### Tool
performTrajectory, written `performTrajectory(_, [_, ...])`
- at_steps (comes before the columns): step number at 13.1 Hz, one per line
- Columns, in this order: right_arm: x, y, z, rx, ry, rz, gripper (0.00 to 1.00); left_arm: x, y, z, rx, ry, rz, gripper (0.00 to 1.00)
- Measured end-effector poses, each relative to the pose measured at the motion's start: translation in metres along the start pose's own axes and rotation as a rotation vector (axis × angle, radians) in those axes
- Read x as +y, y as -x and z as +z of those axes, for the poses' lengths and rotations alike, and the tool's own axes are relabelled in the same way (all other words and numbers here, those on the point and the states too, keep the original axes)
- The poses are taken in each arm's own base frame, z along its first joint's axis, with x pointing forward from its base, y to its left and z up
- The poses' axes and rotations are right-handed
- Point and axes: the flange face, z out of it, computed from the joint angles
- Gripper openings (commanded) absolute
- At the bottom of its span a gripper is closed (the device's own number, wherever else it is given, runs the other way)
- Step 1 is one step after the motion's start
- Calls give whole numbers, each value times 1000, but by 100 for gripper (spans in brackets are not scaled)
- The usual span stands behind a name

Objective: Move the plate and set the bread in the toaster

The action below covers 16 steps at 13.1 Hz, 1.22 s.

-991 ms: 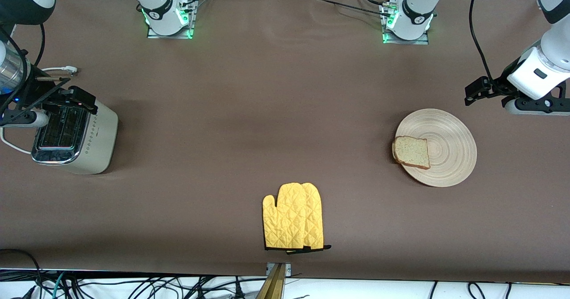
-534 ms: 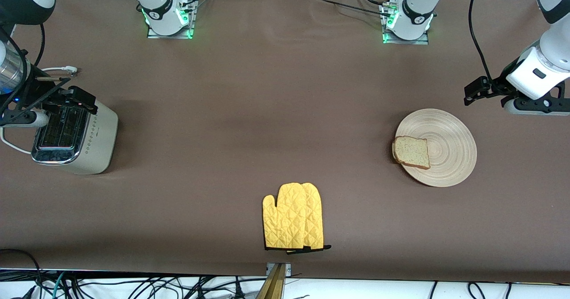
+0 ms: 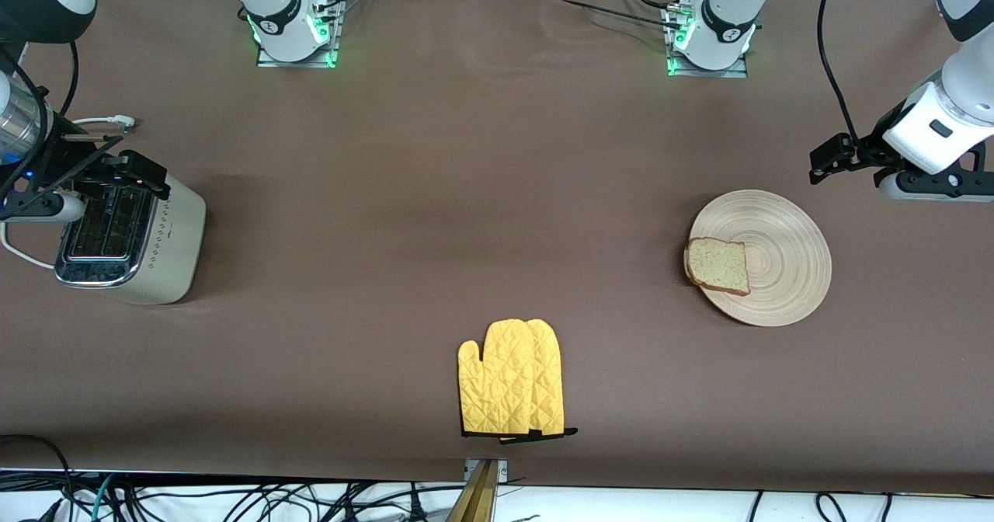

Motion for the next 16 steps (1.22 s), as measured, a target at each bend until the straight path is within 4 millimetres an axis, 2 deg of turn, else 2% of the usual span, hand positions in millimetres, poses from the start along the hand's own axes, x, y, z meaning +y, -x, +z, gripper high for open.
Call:
performTrajectory(6, [0, 0, 0, 0, 0, 0, 100, -1, -1, 2, -3, 0, -2, 100])
performTrajectory(8, [0, 0, 0, 0, 0, 0, 100, -7, -2, 3, -6, 1, -14, 100])
performTrajectory(10, [1, 0, 0, 0, 0, 1, 100, -37, -9, 18, -30, 33, -75, 100])
performTrajectory(12, [1, 0, 0, 0, 0, 1, 100, -80, -19, 42, -64, 121, -150, 100])
performTrajectory(16, [1, 0, 0, 0, 0, 2, 100, -177, -21, 114, -109, 304, -67, 100])
